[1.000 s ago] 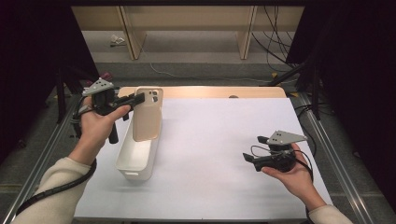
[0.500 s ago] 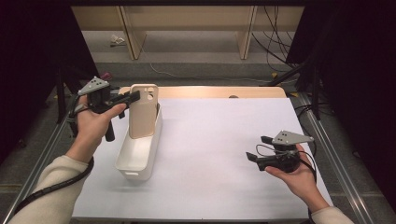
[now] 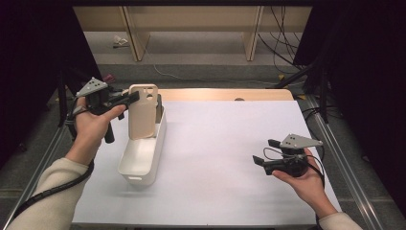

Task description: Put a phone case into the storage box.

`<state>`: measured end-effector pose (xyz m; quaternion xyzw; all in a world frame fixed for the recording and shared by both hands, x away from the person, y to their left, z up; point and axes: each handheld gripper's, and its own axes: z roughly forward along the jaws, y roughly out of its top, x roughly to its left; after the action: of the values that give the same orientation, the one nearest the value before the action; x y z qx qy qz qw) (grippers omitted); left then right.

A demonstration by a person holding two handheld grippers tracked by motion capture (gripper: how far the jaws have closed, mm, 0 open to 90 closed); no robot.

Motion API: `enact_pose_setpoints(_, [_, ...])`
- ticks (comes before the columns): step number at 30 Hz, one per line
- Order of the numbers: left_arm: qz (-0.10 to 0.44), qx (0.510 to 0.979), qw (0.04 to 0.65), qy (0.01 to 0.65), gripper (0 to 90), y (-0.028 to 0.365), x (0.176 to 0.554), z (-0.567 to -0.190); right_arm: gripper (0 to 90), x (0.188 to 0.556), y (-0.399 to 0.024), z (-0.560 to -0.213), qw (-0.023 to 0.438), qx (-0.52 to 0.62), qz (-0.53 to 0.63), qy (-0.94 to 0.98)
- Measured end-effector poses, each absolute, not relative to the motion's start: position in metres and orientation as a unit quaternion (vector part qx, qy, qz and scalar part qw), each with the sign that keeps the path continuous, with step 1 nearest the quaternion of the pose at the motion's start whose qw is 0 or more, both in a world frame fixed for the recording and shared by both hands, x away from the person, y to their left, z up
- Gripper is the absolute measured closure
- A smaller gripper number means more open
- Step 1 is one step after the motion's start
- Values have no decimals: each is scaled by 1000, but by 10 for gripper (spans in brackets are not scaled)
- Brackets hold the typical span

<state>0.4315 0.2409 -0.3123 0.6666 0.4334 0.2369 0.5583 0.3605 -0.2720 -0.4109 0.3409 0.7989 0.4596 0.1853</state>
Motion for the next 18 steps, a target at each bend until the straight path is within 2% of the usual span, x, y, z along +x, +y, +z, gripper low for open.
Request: enact_pose_setpoints(18, [249, 671, 560, 418, 805, 243, 450, -325, 161, 360, -272, -411, 184, 342, 460, 799])
